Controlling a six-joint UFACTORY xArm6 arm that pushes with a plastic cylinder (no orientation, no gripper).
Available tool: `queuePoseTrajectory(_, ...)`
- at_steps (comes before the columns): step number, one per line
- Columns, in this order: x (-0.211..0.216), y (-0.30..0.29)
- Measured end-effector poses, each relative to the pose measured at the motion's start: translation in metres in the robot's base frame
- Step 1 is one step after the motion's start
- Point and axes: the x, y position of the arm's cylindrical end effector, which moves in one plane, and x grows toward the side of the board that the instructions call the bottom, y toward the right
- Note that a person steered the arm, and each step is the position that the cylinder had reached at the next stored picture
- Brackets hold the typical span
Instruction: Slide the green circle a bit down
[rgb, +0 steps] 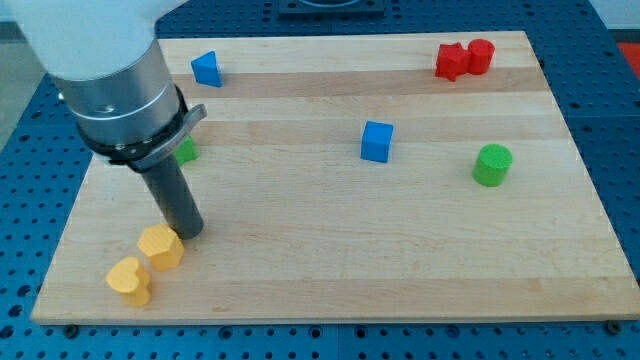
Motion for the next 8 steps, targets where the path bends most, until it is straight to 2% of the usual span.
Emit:
queuePoseTrajectory(2,-0.004,0.012)
queuePoseTrajectory(3,-0.036,0.059)
queuePoseTrajectory(4,-0.053,0.070)
queuePoseTrajectory(6,-0.052,0.072)
queuePoseTrajectory(8,-0.058,0.200)
